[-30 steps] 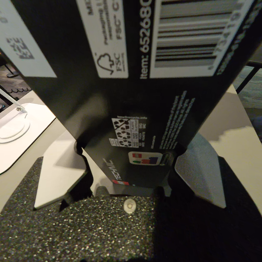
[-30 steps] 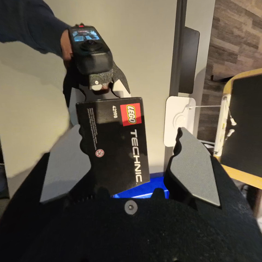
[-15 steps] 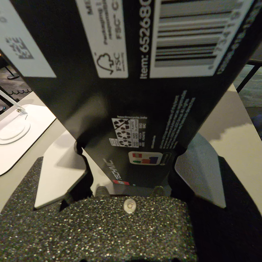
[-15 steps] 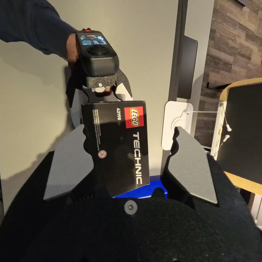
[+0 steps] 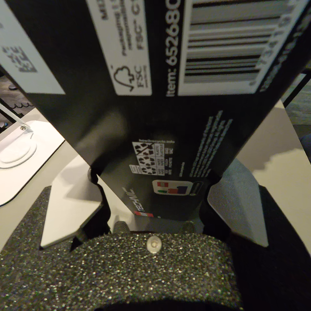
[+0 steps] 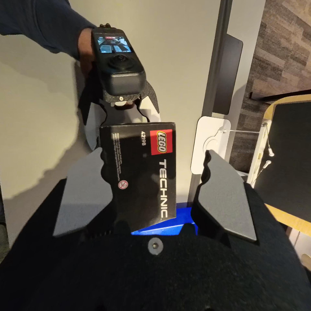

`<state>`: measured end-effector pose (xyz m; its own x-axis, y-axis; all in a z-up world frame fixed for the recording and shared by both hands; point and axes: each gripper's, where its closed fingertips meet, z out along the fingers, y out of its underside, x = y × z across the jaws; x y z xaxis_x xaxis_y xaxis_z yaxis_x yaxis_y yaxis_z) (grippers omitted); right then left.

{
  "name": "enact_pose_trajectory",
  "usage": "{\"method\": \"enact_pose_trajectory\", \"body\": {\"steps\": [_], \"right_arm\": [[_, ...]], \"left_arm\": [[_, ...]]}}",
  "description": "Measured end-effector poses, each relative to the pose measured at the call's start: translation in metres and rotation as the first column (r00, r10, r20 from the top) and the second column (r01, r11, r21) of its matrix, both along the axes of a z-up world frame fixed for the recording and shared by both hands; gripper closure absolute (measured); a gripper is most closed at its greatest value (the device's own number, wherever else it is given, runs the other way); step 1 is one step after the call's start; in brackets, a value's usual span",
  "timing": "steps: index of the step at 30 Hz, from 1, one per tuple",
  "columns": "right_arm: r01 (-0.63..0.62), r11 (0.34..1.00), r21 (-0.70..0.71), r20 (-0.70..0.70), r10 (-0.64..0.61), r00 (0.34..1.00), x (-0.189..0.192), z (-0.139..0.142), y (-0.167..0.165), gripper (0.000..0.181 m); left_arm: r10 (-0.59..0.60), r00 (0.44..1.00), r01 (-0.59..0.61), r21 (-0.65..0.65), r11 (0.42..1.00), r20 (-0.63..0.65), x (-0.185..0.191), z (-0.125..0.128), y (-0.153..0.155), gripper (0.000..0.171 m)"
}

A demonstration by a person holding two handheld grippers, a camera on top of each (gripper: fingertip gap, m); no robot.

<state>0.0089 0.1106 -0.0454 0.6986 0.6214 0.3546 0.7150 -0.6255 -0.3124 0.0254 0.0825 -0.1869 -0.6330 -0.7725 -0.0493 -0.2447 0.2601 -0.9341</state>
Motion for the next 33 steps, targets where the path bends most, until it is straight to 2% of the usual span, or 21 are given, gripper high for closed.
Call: {"method": "enact_pose_trajectory", "body": {"steps": [3,5,13,21,23,26,27,28,30,31,33], "right_arm": [[-0.01,0.999,-0.037,-0.045,0.008,0.999,-0.006,-0.004,-0.005,0.088],[-0.005,0.999,-0.053,-0.06,0.002,0.998,-0.006,-0.005,-0.007,0.09],[0.007,0.997,-0.074,-0.156,-0.019,0.988,-0.007,-0.009,-0.009,0.088],[0.004,0.998,-0.064,-0.216,-0.018,0.976,-0.015,-0.012,-0.018,0.085],[0.006,0.999,-0.045,-0.202,-0.015,0.979,-0.015,-0.011,-0.018,0.086],[0.0,1.0,-0.023,-0.163,-0.004,0.987,-0.016,-0.008,-0.02,0.097],[-0.004,0.999,-0.049,-0.126,-0.003,0.992,-0.014,-0.012,-0.024,0.092],[0.004,0.995,-0.101,-0.02,-0.006,1.0,-0.003,-0.024,-0.031,0.087],[0.043,0.99,-0.137,0.161,-0.02,0.987,0.017,-0.049,-0.034,0.06],[0.046,0.99,-0.135,0.179,-0.022,0.984,0.018,-0.054,-0.033,0.052],[0.047,0.993,-0.108,0.147,-0.031,0.989,0.014,-0.048,-0.032,0.057]], "left_arm": [[-0.001,1.0,0.001,-0.005,1.0,0.007,0.0,0.001,0.0,0.037],[-0.003,1.0,0.003,-0.01,1.0,0.012,0.001,0.001,-0.001,0.037],[-0.015,0.999,0.017,-0.034,0.999,0.043,0.0,0.004,-0.003,0.037],[-0.084,0.994,0.089,-0.085,0.992,0.068,-0.009,0.013,-0.011,0.038],[-0.075,0.994,0.081,-0.082,0.993,0.083,-0.009,0.017,-0.01,0.039],[-0.056,0.99,0.07,-0.109,0.992,0.129,-0.011,0.03,-0.006,0.044],[-0.044,0.989,0.062,-0.119,0.991,0.144,-0.011,0.035,-0.004,0.044],[-0.032,0.989,0.05,-0.124,0.991,0.147,-0.01,0.037,-0.002,0.042],[-0.016,0.989,0.035,-0.128,0.991,0.149,-0.008,0.038,-0.001,0.044],[-0.003,0.988,0.022,-0.127,0.992,0.151,-0.006,0.037,0.0,0.044],[0.006,0.989,0.012,-0.122,0.993,0.149,-0.004,0.036,0.0,0.045]]}}
